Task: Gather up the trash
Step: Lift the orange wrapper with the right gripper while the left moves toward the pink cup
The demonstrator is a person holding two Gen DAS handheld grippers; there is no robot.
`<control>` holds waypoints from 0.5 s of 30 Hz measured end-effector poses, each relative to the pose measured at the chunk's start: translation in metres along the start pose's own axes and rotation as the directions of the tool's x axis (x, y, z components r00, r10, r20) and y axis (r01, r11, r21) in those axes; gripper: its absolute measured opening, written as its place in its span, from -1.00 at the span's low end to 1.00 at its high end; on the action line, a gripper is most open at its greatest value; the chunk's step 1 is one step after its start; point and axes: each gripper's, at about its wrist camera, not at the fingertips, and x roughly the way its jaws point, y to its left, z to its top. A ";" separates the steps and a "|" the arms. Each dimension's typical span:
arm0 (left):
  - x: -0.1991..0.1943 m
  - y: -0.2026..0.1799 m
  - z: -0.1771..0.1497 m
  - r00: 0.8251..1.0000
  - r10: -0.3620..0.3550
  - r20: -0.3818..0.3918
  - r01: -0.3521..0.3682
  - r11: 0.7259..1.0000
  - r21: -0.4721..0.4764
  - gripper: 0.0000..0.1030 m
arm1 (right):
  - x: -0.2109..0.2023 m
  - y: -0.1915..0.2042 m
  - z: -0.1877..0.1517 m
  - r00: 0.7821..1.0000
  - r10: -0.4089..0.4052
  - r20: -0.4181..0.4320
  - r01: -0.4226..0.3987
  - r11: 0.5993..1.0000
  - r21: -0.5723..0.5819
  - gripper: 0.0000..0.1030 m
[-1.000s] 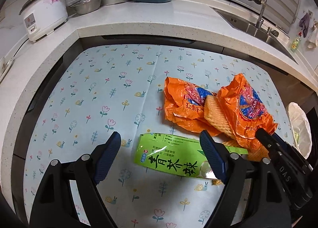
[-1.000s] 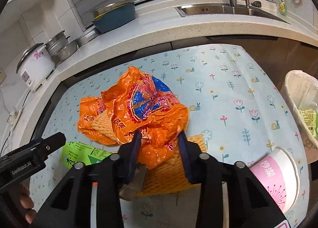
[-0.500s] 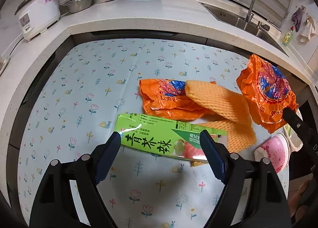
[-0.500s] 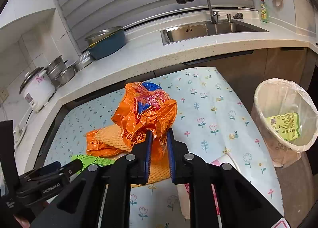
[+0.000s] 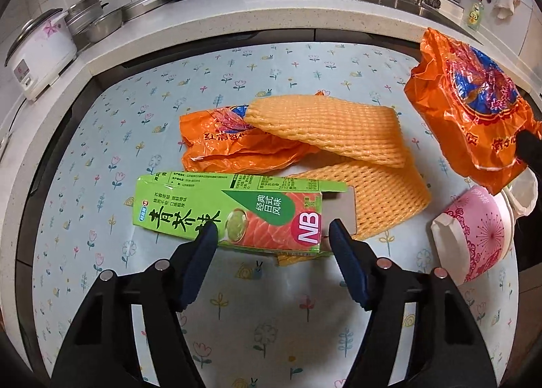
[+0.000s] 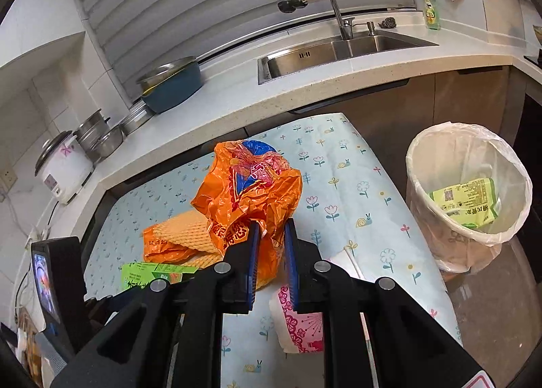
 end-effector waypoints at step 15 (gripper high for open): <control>-0.019 -0.014 -0.002 0.998 -0.021 0.053 0.020 1.000 0.022 -1.00 | -0.012 -0.012 -0.005 1.000 0.017 0.004 -0.017 1.000 0.020 -0.73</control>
